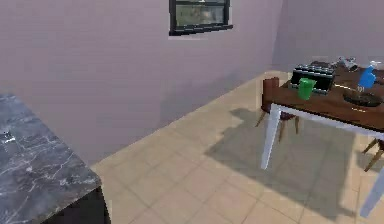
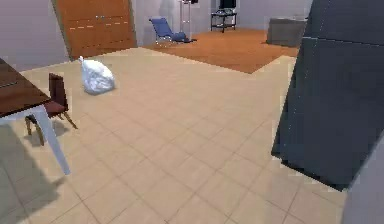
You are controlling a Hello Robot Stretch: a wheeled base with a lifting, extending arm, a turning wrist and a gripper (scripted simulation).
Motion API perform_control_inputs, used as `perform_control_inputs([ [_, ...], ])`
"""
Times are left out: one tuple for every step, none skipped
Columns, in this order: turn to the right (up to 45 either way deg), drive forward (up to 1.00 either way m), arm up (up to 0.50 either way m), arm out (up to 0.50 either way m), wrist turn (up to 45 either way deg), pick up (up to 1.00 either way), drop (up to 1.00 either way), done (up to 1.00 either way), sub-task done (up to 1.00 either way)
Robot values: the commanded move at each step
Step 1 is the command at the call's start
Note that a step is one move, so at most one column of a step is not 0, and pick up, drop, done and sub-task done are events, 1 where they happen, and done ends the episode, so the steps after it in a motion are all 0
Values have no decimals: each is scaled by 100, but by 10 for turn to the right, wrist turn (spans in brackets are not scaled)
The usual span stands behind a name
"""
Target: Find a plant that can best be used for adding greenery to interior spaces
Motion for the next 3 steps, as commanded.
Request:
perform_control_inputs([
  [-450, 0, 0, 0, 0, 0, 0, 0, 0],
  [-450, 0, 0, 0, 0, 0, 0, 0, 0],
  [-30, 0, 0, 0, 0, 0, 0, 0, 0],
])
